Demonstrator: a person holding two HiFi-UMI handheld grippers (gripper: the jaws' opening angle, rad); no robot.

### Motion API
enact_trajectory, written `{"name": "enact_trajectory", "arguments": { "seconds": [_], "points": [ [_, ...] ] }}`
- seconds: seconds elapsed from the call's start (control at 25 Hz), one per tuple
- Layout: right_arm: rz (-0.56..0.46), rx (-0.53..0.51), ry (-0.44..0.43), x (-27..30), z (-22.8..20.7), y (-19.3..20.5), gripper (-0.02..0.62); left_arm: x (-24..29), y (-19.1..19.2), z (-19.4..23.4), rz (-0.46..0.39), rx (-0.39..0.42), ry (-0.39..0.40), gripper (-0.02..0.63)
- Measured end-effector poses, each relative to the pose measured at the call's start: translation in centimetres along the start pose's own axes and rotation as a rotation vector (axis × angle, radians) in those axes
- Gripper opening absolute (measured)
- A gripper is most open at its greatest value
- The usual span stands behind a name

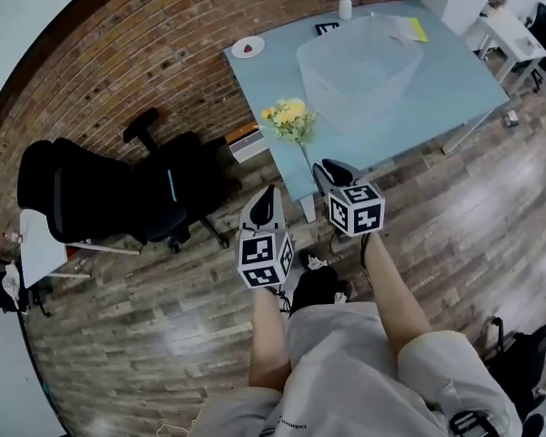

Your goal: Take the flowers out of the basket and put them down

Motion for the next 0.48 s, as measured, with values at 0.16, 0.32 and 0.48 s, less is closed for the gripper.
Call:
{"name": "enact_trajectory", "arguments": {
  "seconds": [0.16, 0.32, 0.48],
  "points": [
    [-0.037, 0.181, -0.052, -2.4, 1.0, 0.8, 0.01, -0.8, -1.3, -0.9, -0.022, 0.046, 0.023, 0.017],
    [0.015, 0.19, -0.023, -4.3, 0.7, 3.4, -0.005, -0.9, -0.2, -1.8, 0.011, 0.068, 0.023, 0.017],
    [0.034, 0.084, 0.097, -6.0, 0.4, 3.9, 0.009, -1.0, 0.6, -2.7, 0.023, 0.051, 0.003, 0.017]
  ]
}}
Point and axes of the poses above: the fingertips, and each gripper's own axes: x forward along the fingers, z to its left, y out of its underside, the point moved 10 cm from there along -x, backward along the fingers, and after that the axes turned 1 degree about z, right-handed, at the moved point
